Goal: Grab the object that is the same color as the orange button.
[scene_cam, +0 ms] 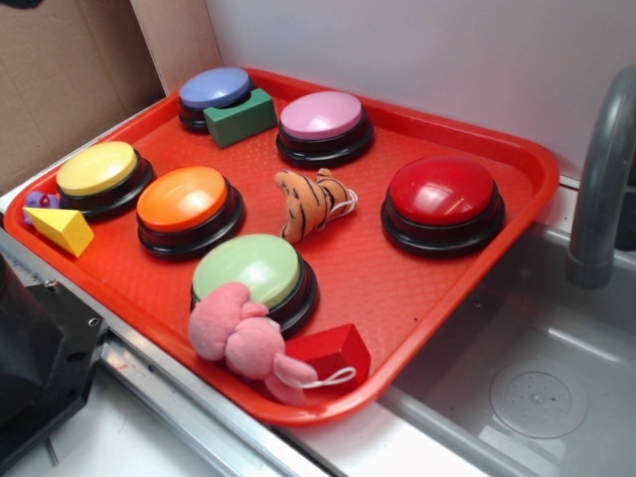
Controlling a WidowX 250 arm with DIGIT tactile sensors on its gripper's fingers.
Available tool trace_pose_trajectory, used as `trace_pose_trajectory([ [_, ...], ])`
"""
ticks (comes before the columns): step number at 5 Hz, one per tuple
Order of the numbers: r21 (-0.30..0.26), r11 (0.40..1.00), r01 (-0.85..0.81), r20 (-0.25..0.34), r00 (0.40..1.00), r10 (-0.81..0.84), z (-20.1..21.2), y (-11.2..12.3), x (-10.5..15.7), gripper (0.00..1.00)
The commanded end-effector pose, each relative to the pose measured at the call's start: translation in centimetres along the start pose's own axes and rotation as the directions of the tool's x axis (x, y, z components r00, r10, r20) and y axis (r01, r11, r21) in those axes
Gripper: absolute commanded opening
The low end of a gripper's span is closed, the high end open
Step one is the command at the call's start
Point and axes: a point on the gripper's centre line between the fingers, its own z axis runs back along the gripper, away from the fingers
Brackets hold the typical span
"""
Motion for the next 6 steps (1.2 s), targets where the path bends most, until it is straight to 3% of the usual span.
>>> trace_pose_trajectory([
  [1, 0.0, 1.0, 0.0, 0.0, 1.0, 0.0, 0.0, 0.0, 0.0, 1.0],
  [3, 0.049, 0.964, 0.262, 0.076, 0.961, -0.265, -2.8, -1.3, 2.6, 1.0],
  [4, 0.058, 0.934, 0.352, 0.117, 0.927, -0.356, -6.4, -2.5, 5.4, 1.0],
  [6, 0.111, 0.925, 0.363, 0.148, 0.915, -0.376, -11.2, -3.4, 8.8, 1.0],
])
